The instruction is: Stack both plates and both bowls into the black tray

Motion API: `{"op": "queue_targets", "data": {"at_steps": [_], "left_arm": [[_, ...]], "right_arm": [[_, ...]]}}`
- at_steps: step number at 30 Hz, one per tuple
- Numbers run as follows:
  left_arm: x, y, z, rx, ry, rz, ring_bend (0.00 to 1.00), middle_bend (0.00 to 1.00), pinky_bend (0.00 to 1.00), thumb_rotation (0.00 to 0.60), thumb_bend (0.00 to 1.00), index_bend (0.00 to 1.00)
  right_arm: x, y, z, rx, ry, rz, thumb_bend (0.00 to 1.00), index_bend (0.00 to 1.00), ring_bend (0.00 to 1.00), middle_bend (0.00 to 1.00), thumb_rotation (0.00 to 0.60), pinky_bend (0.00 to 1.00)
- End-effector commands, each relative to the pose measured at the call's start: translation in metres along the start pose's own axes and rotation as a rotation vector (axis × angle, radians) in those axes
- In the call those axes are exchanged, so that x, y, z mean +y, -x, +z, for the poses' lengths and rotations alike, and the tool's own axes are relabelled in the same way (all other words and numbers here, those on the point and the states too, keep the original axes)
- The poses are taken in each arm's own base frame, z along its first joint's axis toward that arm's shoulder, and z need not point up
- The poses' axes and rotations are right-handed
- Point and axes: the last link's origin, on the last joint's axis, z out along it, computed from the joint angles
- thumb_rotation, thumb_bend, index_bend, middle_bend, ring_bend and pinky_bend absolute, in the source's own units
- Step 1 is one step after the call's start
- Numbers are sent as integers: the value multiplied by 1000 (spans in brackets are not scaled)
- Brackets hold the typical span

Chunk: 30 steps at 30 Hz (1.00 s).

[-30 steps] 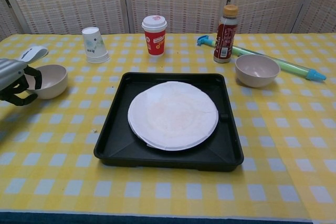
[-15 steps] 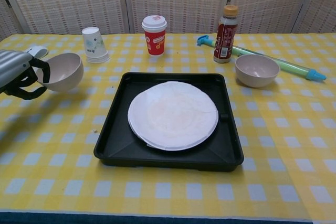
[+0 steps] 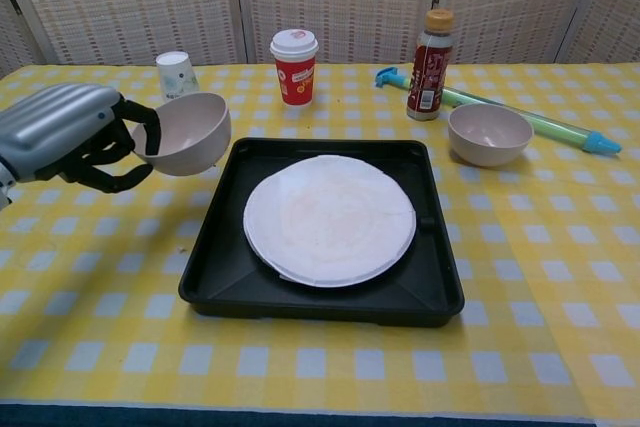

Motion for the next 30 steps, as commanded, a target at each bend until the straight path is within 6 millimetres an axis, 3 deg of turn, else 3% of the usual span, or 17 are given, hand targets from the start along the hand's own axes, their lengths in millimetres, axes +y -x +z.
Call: {"op": "queue_targets", "data": {"at_steps": [1,14,30], "left_arm": [[25,-6,9,-8,36,-15,993,1000,1000,600,463,648],[98,18,32,-61,140,-55,992,1000,1000,600,463,649],[119,48,45,-78,164,-18,990,1000,1000,600,462,649]], "right_arm": [[-1,-3,-2,5,-6,7,285,0,0,0,600,0],[-3,-18,-11,63,-20,28,284,0,0,0,600,0],[1,-30,-18,102,-4,40,284,0,0,0,600,0]]}}
